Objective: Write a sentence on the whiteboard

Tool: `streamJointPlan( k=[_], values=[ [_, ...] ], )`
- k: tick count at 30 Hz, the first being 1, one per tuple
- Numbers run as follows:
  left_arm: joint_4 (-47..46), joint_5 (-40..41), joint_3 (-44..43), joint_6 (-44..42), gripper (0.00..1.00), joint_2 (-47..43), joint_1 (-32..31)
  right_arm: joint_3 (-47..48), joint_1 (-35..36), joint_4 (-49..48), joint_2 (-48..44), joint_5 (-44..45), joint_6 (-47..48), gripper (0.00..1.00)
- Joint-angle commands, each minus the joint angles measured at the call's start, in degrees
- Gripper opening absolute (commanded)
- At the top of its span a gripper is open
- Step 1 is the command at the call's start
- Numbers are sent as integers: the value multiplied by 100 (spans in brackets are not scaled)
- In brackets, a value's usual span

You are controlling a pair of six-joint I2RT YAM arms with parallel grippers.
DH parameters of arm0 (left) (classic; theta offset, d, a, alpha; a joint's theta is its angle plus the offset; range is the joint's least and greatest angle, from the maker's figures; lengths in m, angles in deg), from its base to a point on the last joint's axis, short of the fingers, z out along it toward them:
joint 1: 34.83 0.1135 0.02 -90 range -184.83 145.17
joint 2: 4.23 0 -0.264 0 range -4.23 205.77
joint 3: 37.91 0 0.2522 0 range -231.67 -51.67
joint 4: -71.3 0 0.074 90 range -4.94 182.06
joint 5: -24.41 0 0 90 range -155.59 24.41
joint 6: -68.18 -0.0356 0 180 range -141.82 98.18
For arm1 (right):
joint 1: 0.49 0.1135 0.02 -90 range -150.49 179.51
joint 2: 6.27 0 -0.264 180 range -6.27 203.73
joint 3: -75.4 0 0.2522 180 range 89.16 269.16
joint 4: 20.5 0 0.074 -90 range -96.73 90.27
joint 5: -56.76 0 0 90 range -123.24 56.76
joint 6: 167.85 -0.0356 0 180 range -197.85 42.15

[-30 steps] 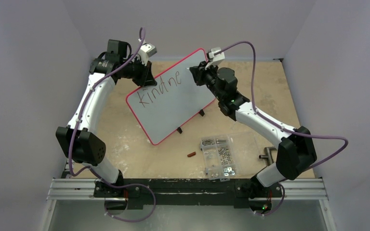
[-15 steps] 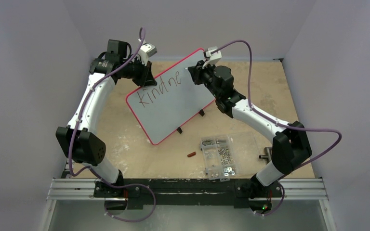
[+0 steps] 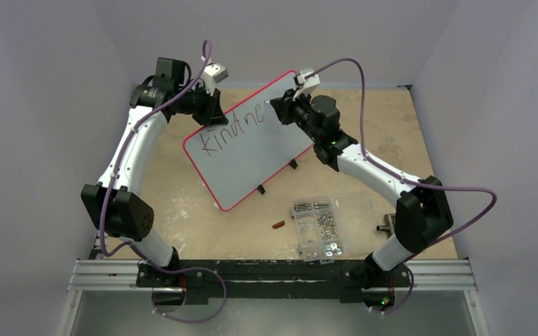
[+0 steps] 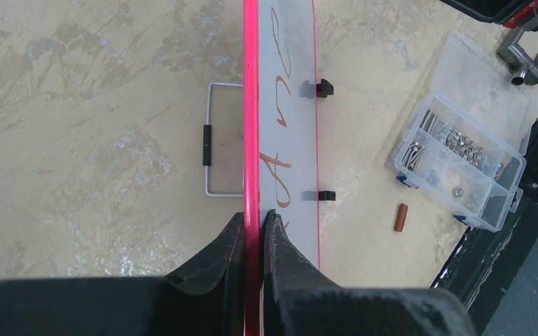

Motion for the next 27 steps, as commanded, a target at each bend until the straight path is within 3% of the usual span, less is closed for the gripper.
streamJointPlan(
  k=[1, 11, 27],
  values=[
    [207, 373, 81, -505, 0, -108, -59, 149, -7, -45, -7, -244, -35, 0],
    [204, 375, 86, -506, 0, -109, -68, -118, -9, 55, -104, -311, -113, 0],
    [212, 399, 87, -520, 0, -121, -86, -93, -110, 383, -78, 436, -71, 0]
  ],
)
